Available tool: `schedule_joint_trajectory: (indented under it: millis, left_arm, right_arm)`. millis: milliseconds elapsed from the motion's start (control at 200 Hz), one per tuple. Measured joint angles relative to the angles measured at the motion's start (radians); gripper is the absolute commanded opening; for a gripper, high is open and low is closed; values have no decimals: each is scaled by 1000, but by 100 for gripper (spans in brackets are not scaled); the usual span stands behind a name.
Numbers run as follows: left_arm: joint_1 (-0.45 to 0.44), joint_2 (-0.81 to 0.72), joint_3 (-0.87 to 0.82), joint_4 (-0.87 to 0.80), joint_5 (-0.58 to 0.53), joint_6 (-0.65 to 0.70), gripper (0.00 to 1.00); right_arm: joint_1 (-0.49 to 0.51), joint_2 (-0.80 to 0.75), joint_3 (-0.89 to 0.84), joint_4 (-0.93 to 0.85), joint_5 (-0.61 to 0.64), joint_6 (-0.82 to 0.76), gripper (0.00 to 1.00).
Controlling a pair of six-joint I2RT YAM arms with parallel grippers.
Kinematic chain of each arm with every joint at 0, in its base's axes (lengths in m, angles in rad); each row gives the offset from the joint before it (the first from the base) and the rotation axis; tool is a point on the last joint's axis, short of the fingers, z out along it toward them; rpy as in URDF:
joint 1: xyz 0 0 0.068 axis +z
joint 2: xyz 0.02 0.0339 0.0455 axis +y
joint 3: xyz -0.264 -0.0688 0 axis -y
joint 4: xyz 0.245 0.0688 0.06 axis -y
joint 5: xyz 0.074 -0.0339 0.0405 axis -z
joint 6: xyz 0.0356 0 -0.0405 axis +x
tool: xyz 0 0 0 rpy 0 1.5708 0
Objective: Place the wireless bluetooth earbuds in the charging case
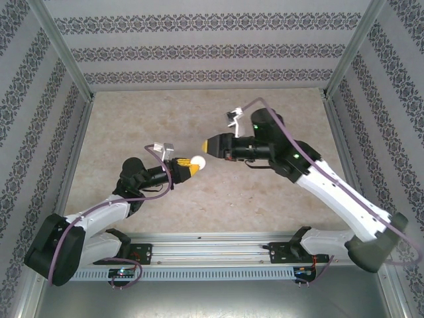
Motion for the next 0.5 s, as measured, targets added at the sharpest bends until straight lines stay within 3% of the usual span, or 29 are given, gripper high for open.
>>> schedule_joint_trajectory:
  millis: [150,305,500]
  left_arm:
    - [3,-26,1,-87,-74,-9,0]
    - [26,-39,107,-422,-164,47,0]
    - [119,115,283,-648,-212,104,1]
  right_arm:
    - [-56,-93,-31,-88,103,-27,38]
    - [-107,-117,-104,-195,192,-27,41]
    - [-154,-159,-214,-276,219,-22,43]
